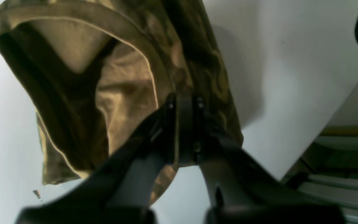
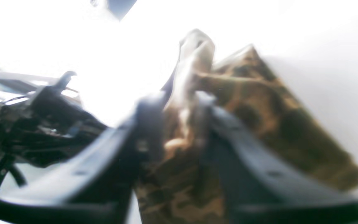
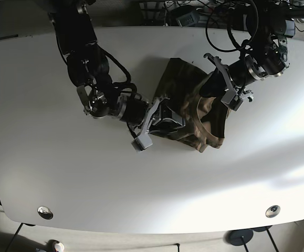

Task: Fold the T-shirt properly
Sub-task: 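Grasp the bundle's sides with both grippers and lift them slightly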

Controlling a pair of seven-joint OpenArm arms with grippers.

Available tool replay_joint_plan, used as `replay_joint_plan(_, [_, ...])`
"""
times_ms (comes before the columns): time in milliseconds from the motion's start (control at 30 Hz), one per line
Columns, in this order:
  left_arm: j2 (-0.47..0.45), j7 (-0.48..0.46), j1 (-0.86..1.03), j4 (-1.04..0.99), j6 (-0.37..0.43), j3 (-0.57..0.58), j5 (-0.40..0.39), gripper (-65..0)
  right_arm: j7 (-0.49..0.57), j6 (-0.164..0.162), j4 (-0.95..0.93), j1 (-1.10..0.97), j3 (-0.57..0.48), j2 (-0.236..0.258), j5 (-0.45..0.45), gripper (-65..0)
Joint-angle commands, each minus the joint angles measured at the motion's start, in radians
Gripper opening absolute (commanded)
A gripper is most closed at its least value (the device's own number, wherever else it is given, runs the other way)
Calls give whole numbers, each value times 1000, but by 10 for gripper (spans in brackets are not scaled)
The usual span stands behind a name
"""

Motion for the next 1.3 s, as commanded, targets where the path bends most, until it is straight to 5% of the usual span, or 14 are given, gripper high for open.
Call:
replay_joint_plan(33, [15,-22,-5,17,1,21,-18,-650,23,5,-73,55,1,0,11,-556])
replay_joint_plan(167, [15,-22,-6,-23,1,30,-13,-650,121,9,-274,106,1,-21,-23,-534])
replay_joint_plan(300, [20,-25,-14,-91,-5,29,142,-650,231,10,-426,147,8,-21,-141,-533])
replay_joint_plan(467, [2,-118,-121,-283,-6,16,232,-650,326,52,-518,163,9,11,-158,-533])
replay_joint_plan(633, [-24,-128,-175,-227,-9,10,229,-650,314,53,-467,150,9,31,-149,-539])
replay_joint_plan(1000, [-23,-128,-72,-57,-6,9,234,-650,101,42,7,-18,4,63,-158,-541])
replay_joint_plan(1167, [-26,-132,-69,-214,-8,-74,234,-650,101,45,-50,-63,0,58,-160,-539])
replay_joint_plan(1300, [-63,-132,-153,-369,-8,-85,234,-650,231,47,-207,-60,-80,69,-161,-541])
